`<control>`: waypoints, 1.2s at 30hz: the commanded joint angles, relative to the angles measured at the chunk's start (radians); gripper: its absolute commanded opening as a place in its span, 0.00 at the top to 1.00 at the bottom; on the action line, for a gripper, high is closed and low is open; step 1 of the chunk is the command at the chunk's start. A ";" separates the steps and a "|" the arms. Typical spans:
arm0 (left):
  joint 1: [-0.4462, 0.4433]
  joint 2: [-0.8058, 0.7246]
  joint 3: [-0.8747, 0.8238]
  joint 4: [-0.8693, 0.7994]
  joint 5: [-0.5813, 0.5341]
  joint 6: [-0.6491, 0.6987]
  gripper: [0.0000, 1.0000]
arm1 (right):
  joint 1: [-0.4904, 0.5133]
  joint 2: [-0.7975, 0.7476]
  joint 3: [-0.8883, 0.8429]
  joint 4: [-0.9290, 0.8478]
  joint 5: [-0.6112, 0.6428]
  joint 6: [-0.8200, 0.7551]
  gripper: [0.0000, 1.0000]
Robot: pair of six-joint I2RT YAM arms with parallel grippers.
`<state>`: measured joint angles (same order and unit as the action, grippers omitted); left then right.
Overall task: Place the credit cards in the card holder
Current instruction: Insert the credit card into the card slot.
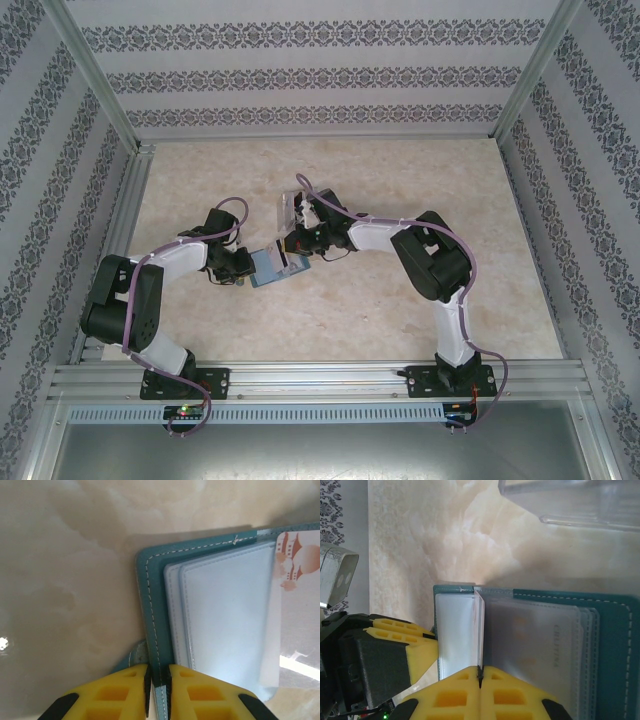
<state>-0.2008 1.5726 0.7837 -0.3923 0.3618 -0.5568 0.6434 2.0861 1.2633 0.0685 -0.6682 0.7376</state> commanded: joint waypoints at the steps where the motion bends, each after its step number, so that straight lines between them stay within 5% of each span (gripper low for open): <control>1: 0.013 0.013 -0.018 0.000 -0.007 0.019 0.81 | 0.029 0.022 -0.013 -0.068 -0.013 -0.003 1.00; 18: 0.012 -0.003 -0.017 -0.006 -0.010 0.014 0.81 | 0.016 -0.006 -0.042 -0.114 -0.043 -0.030 1.00; 36: 0.013 0.004 -0.030 0.011 -0.002 0.011 0.86 | 0.152 0.103 0.173 -0.269 0.169 -0.059 0.99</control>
<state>-0.1967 1.5715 0.7811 -0.3920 0.3611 -0.5568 0.7597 2.1483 1.3983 -0.1406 -0.5358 0.7044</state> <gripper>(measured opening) 0.143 0.056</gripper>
